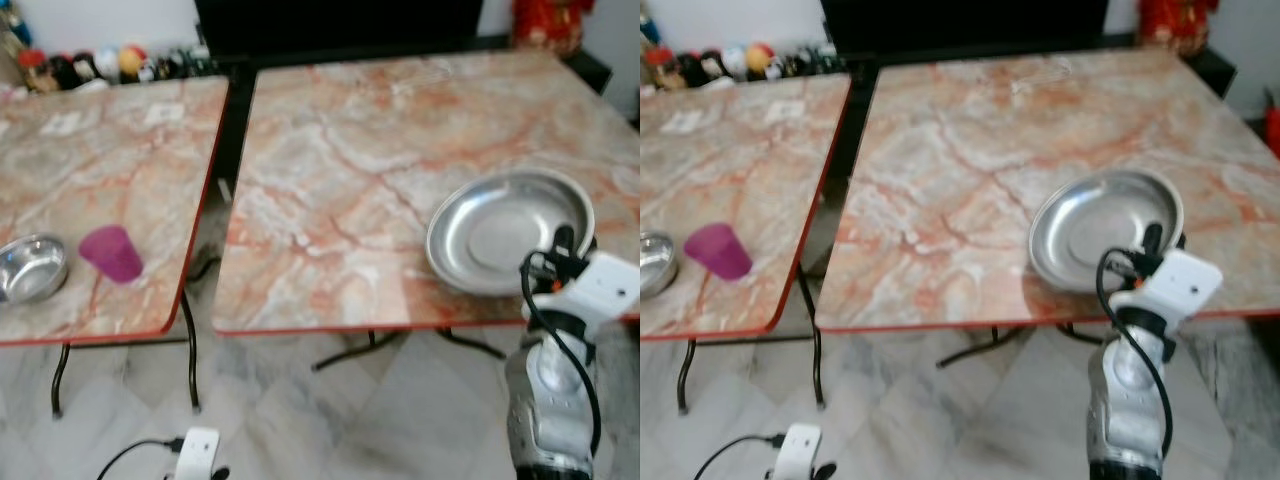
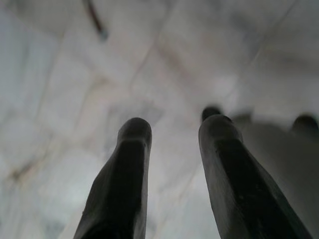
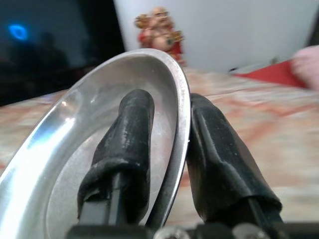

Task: Setting the table

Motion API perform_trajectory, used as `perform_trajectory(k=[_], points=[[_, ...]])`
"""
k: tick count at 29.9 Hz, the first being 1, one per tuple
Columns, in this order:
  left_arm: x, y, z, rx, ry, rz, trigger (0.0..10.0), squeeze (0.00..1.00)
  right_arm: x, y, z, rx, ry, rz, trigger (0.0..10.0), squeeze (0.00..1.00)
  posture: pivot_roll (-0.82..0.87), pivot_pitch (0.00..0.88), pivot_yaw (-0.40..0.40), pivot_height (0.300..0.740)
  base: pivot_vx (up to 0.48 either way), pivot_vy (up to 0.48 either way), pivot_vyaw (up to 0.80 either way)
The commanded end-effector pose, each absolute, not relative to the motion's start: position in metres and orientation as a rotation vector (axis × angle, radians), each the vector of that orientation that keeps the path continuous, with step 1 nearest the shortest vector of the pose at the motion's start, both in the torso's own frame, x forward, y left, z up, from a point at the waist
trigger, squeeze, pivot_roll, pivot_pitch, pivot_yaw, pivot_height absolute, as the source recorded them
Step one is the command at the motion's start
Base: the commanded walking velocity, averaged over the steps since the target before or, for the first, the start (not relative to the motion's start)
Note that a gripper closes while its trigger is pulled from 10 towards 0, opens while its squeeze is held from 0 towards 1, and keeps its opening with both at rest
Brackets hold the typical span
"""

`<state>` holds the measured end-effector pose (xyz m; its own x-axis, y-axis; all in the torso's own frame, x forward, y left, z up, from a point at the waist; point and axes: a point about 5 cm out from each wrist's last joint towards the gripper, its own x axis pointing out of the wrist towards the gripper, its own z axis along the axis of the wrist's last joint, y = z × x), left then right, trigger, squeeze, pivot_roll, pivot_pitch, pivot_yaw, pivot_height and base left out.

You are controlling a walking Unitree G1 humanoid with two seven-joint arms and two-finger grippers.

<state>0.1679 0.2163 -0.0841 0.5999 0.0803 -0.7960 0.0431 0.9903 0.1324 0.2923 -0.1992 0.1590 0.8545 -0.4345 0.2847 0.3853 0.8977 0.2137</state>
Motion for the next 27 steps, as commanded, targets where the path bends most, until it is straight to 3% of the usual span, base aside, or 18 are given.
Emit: perform_trajectory(k=[1,11,27], points=[[0.161,0.218,-0.087,0.153,0.962,0.025,10.0,0.00,0.289,-0.213,0.156,0.171,-0.321,-0.501,10.0,0.00,-0.13,0.104,0.063,0.740,0.000,0.000,0.00],[0.162,0.218,-0.087,0.151,0.959,0.030,10.0,0.00,0.294,-0.246,0.133,0.462,-0.217,-0.761,10.0,0.00,-0.12,0.110,0.061,0.740,0.000,0.000,0.00],[0.163,0.219,-0.086,0.163,0.958,0.023,10.0,0.00,0.290,-0.239,0.118,0.508,-0.160,-0.793,10.0,0.00,-0.13,0.132,0.069,0.740,0.000,0.000,0.00]])
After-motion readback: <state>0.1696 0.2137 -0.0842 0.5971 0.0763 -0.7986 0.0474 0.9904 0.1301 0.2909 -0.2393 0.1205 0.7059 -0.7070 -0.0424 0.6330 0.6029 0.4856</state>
